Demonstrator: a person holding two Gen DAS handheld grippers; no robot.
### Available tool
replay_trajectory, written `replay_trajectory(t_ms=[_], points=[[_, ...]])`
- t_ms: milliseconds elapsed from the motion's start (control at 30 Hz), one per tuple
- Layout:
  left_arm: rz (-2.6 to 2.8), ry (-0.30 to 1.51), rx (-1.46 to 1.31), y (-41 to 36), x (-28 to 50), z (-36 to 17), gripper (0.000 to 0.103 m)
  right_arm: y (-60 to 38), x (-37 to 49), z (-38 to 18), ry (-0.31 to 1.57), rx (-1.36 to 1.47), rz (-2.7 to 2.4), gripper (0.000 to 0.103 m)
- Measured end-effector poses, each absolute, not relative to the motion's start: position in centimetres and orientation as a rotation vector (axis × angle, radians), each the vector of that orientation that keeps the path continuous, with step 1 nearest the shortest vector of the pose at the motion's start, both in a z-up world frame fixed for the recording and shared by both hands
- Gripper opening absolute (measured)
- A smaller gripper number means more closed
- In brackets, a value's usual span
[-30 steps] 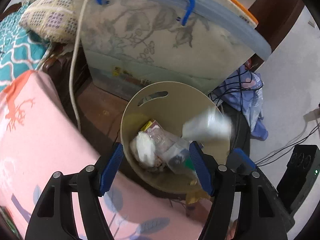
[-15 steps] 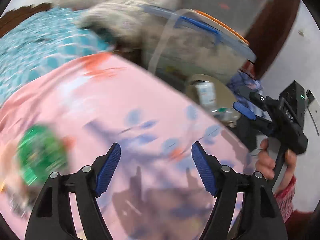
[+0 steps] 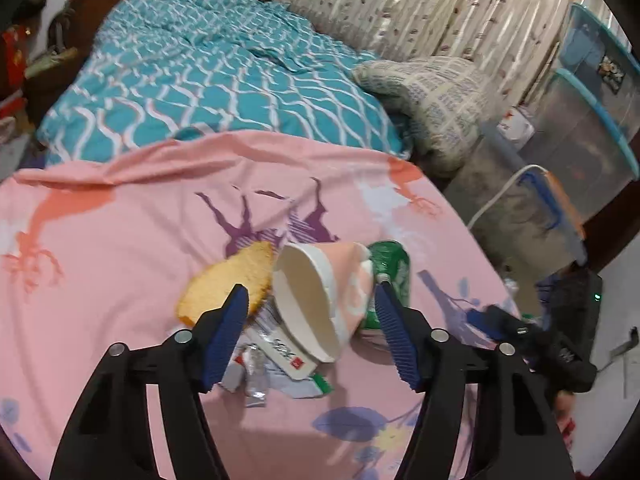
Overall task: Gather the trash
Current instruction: 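Grasp the paper cup with the left gripper while the right gripper grasps the green can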
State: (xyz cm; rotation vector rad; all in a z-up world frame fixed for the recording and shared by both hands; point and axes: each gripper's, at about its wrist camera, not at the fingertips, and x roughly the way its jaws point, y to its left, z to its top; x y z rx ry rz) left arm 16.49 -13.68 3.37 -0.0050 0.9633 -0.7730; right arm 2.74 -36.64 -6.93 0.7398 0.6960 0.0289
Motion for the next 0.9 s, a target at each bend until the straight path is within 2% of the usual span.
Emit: replay_trajectory(t_ms=[133, 167, 233, 367, 400, 433, 467, 500, 567, 600, 667, 700, 733, 900], points=[[-0.783, 0.961, 0.060, -15.6, 16.5, 2.2, 0.061, -34.6, 6.2, -7.1, 0.731, 0.705, 0.030, 0.084], [-0.783, 0.954, 0.064, -15.8, 16.9, 2.2, 0.063, -34.6, 6.9, -7.1, 0.742, 0.716, 0.024, 0.084], [-0.761, 0.955, 0.053, -15.7, 18.2, 1.6, 0.075, -34.8, 8.6, -8.0, 0.770, 0.783, 0.018, 0.086], [-0.779, 1.022, -0.031, -16.0, 21.0, 0.4, 0.076, -34.2, 9.9, -8.9, 0.791, 0.814, -0.004, 0.091], [-0.795, 1.036, -0.036, -16.4, 21.4, 0.0, 0.074, -33.8, 10.1, -8.9, 0.795, 0.800, -0.004, 0.092], [-0.805, 1.046, -0.031, -16.7, 21.5, -0.3, 0.066, -33.4, 10.2, -9.0, 0.802, 0.782, 0.001, 0.092], [-0.821, 1.066, -0.019, -17.3, 21.4, -0.7, 0.052, -33.0, 10.3, -9.1, 0.813, 0.766, 0.004, 0.092], [-0.829, 1.084, -0.003, -17.7, 21.1, -1.1, 0.050, -32.7, 10.2, -9.1, 0.821, 0.734, -0.009, 0.091], [-0.868, 1.113, -0.001, -18.3, 20.1, -1.7, 0.041, -32.4, 9.7, -9.2, 0.843, 0.688, -0.021, 0.080], [-0.905, 1.123, -0.005, -18.5, 19.1, -1.8, 0.037, -32.5, 9.2, -9.4, 0.855, 0.697, 0.004, 0.070], [-0.938, 1.112, 0.003, -18.6, 17.4, -1.4, 0.032, -33.1, 7.5, -9.9, 0.858, 0.728, 0.008, 0.060], [-0.963, 1.095, 0.010, -18.6, 16.2, -1.0, 0.030, -33.3, 6.9, -10.0, 0.854, 0.734, 0.008, 0.049], [-0.981, 1.091, 0.008, -18.7, 15.5, -0.9, 0.027, -33.7, 5.8, -10.3, 0.844, 0.755, 0.024, 0.048], [-1.080, 1.130, 0.056, -20.2, 10.6, -1.8, 0.027, -35.4, -1.0, -10.5, 0.756, 0.828, -0.006, 0.048]])
